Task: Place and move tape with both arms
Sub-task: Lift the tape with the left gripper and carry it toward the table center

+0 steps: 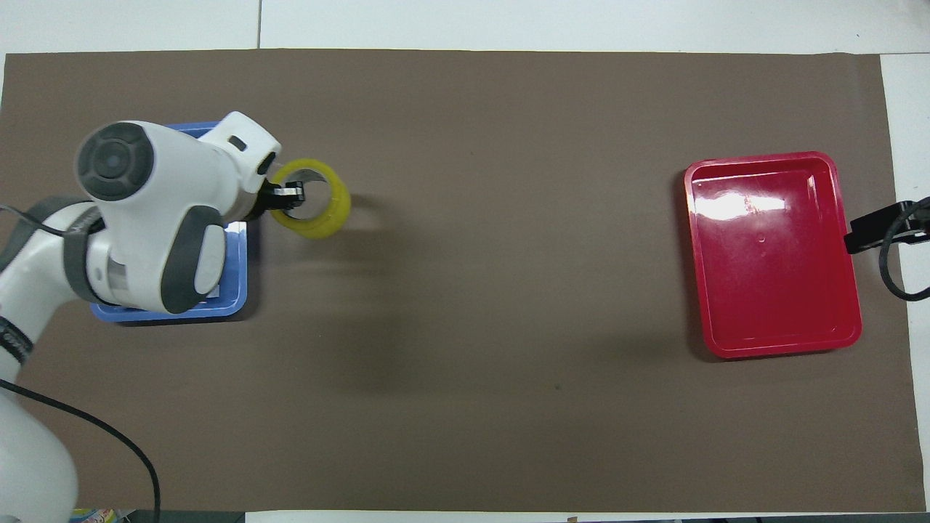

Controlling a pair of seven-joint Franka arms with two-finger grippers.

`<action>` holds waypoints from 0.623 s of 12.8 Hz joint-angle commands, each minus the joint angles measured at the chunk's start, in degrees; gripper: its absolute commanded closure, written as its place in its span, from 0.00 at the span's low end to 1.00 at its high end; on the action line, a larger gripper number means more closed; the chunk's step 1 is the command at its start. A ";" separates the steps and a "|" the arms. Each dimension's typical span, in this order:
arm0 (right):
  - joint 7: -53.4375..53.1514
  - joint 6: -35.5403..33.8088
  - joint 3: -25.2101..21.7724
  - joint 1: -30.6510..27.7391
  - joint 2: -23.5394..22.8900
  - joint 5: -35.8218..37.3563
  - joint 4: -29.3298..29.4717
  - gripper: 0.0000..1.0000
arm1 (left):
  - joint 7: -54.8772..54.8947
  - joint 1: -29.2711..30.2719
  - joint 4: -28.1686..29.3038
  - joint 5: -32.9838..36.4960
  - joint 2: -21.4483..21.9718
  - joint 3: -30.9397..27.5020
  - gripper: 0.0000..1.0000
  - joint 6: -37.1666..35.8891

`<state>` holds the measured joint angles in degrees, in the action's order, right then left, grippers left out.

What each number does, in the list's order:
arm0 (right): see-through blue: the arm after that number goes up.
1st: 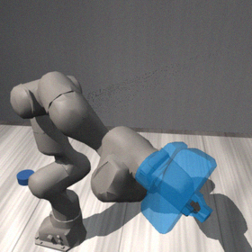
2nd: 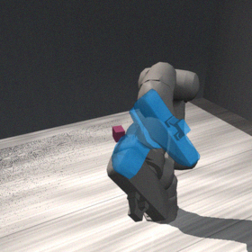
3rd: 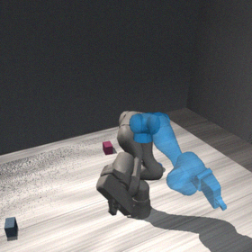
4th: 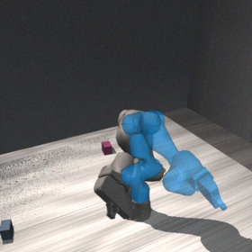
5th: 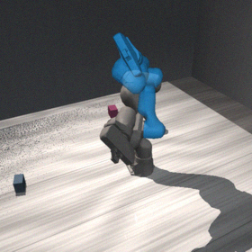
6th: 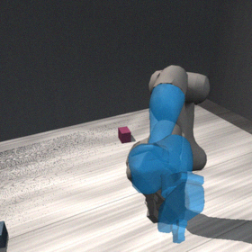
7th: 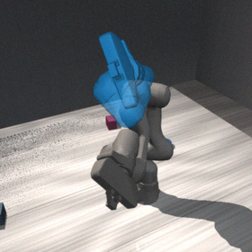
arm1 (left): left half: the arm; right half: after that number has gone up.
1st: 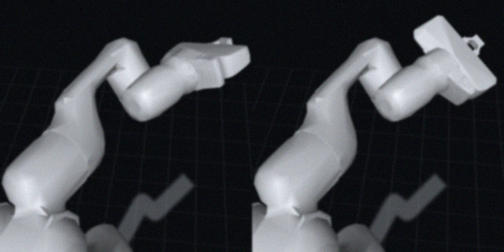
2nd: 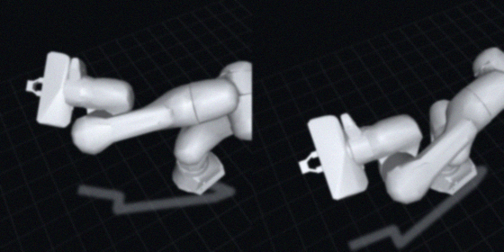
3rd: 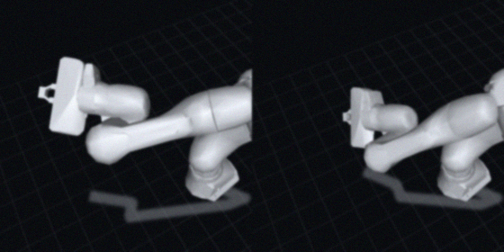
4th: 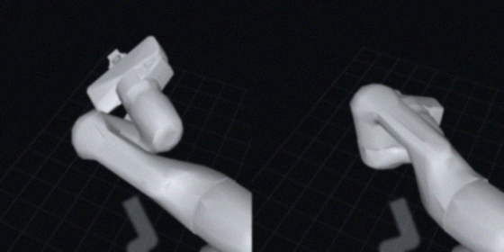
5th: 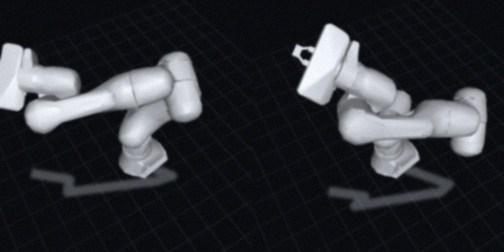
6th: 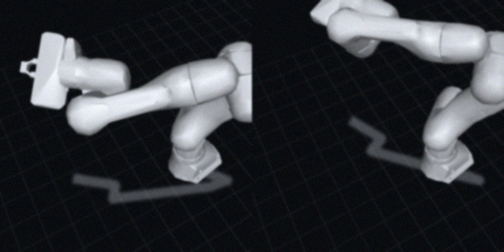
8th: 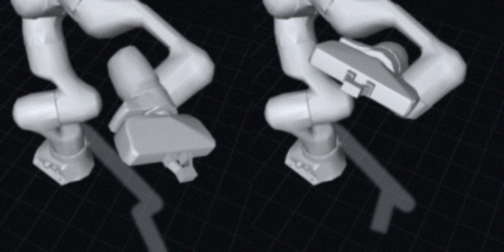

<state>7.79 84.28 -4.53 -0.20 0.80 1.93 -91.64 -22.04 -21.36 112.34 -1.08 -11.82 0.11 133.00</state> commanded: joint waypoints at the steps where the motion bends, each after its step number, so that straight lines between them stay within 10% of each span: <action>1: 1.17 0.79 0.13 -0.24 1.22 -0.35 -1.53 0.00 | -10.95 -7.88 0.34 5.18 -0.66 -1.17 1.00 1.91; 8: 1.26 0.71 0.13 -0.33 1.22 -0.35 -1.53 0.00 | -30.17 -19.94 -7.13 12.95 -9.36 -0.90 1.00 2.78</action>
<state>7.80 84.28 -4.53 -0.20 0.80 1.93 -91.64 -50.91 -39.83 107.00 10.27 -19.74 0.13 134.93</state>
